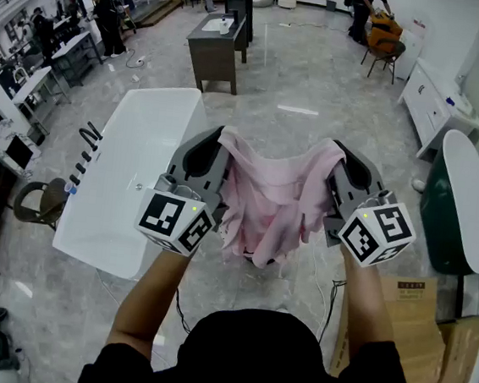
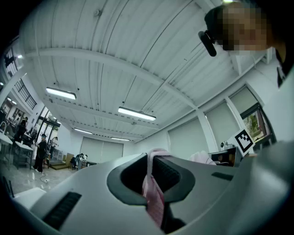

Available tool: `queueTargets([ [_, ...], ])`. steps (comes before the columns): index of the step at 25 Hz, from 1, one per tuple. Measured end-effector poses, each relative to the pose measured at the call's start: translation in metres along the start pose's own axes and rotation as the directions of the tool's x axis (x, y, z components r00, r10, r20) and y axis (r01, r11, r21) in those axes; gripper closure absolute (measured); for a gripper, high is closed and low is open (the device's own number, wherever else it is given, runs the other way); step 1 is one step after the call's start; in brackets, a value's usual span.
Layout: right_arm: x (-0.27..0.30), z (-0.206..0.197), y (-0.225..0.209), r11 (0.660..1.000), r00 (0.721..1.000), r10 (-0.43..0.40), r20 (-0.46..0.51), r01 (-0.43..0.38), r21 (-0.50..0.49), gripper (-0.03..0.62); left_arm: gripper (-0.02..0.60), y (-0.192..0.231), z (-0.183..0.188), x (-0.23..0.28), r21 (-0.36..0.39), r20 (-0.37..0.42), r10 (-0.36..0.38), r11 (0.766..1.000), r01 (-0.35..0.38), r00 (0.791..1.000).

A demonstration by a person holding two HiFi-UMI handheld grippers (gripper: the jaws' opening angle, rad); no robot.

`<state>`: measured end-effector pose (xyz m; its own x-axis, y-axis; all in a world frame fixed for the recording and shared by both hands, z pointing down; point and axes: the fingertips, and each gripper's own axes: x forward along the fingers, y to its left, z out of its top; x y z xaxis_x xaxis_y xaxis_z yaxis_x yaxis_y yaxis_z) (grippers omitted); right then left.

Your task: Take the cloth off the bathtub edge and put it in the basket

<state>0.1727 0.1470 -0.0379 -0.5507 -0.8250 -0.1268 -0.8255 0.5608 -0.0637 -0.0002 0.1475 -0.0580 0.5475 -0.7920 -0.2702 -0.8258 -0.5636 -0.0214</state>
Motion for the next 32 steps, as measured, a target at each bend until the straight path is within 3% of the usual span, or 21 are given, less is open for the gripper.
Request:
queueTargets([
  [6,0.006,-0.025,-0.020,0.999,0.999,-0.038,-0.029,0.038,-0.018,0.554,0.543,0.001,-0.029,0.015,0.005,-0.050,0.013,1.000,-0.013,0.999],
  [15,0.034,-0.028,-0.017,0.997,0.997,0.072,-0.034,-0.072,0.005,0.554,0.543,0.000,-0.046,0.043,0.015,-0.085,0.065,0.998,-0.064,0.994],
  [20,0.034,-0.014,-0.026,0.991,0.992,0.124,-0.024,-0.125,-0.040,0.553,0.543,-0.017,-0.045,0.063,0.024,-0.079,0.091,0.996,-0.090,0.993],
  [27,0.045,-0.004,-0.036,0.980,0.981,0.196,0.003,-0.196,0.014,0.553,0.543,-0.021,-0.054,0.080,0.032,-0.059,0.131,0.991,-0.129,0.990],
  [32,0.068,-0.008,-0.030,0.971,0.971,0.237,0.008,-0.237,0.021,0.553,0.543,0.007,-0.062,0.084,-0.080,-0.041,0.113,0.990,-0.116,0.993],
])
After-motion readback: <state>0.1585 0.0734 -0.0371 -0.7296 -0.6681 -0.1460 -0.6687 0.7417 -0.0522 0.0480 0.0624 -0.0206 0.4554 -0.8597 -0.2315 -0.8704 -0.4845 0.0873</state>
